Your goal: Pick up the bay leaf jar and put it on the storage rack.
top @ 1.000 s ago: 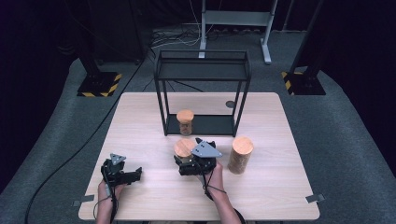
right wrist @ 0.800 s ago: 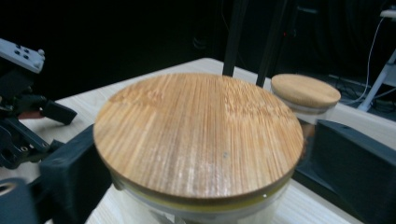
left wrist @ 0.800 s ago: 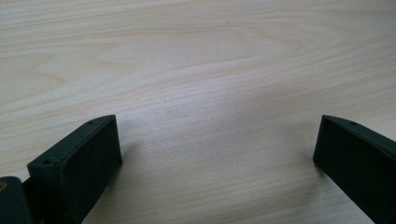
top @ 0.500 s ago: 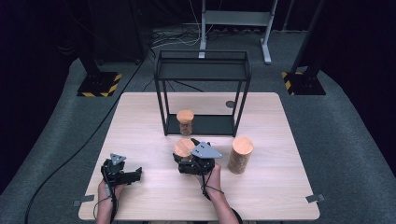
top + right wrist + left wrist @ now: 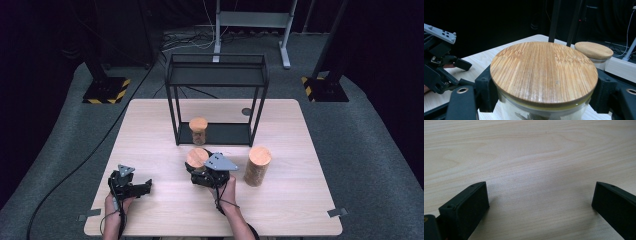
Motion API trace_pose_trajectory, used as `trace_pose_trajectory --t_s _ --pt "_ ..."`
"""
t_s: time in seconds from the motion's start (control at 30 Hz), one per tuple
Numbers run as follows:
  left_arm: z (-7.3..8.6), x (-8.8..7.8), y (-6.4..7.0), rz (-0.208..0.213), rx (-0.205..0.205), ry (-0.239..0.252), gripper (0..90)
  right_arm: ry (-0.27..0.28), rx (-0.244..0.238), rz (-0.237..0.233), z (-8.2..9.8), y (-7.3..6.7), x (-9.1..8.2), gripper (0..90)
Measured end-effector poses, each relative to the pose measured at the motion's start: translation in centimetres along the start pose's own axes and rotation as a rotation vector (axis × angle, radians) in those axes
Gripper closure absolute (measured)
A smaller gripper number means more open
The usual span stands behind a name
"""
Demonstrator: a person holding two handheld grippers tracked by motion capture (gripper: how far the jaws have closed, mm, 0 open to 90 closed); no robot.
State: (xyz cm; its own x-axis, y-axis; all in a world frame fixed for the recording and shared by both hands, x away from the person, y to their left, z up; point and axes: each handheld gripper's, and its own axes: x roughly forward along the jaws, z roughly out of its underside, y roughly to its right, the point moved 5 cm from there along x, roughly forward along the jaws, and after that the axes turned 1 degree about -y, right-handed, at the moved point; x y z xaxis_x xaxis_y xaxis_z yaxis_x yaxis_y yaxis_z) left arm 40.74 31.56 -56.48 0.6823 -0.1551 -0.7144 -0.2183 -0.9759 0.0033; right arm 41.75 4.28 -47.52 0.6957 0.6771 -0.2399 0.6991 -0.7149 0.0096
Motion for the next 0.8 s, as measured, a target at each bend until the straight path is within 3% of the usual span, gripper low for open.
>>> trace_pose_trajectory --t_s 0.43,0.8 --pt "0.0 0.0 0.0 -0.001 -0.001 0.0 0.1 0.015 -0.003 0.009 -0.7 -0.1 -0.6 25.2" --pt "0.0 0.0 0.0 -0.001 -0.002 0.0 0.2 0.022 0.011 0.043 -1.4 1.0 -1.2 25.2"
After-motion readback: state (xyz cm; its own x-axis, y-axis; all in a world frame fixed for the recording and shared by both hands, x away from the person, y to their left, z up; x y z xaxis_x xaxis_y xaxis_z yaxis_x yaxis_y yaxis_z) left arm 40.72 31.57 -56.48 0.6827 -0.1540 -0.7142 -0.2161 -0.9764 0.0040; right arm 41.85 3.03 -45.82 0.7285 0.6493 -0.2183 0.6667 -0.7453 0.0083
